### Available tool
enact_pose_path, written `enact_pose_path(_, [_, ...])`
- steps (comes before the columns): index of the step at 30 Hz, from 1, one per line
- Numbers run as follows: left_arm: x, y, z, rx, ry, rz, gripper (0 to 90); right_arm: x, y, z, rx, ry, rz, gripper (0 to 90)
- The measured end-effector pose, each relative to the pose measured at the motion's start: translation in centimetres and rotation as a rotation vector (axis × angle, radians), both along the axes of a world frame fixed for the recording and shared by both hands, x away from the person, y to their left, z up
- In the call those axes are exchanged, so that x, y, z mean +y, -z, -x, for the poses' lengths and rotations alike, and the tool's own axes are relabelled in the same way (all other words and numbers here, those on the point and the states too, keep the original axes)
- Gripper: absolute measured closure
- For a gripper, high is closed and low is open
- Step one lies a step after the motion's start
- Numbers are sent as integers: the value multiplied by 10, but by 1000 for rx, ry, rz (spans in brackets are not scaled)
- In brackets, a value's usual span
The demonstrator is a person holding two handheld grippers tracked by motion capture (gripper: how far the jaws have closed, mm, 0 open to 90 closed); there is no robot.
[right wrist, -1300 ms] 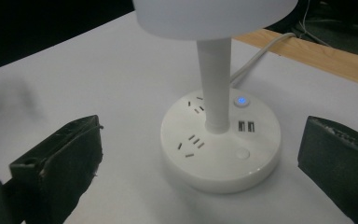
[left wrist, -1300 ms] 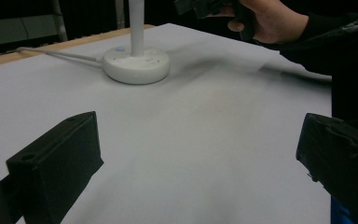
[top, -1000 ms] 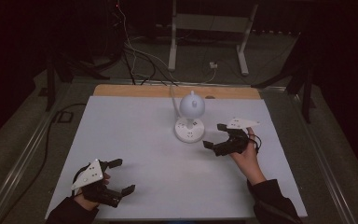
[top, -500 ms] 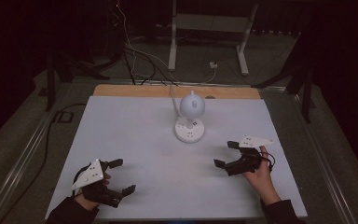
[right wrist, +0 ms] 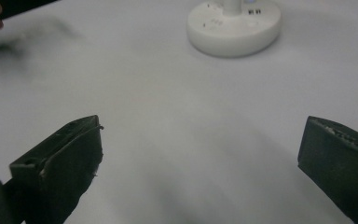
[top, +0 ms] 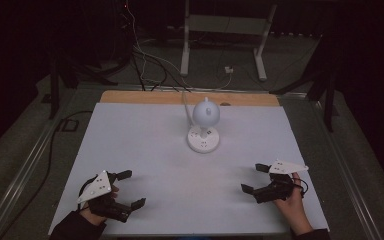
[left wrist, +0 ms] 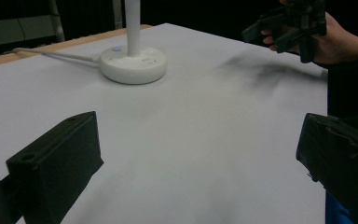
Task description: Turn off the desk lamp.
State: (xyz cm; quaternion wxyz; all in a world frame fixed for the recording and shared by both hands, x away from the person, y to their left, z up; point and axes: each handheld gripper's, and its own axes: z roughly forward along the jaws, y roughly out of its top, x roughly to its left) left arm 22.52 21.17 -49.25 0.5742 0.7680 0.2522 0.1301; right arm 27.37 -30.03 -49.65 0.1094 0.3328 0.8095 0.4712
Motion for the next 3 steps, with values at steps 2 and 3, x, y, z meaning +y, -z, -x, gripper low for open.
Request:
enact_pose_path(2, [0,0,0,0,0,1,5,-3,3,3,10,6,11,0])
enact_pose_path(3, [0,0,-1,0,0,1,5,-5,4,4,18,8,7,0])
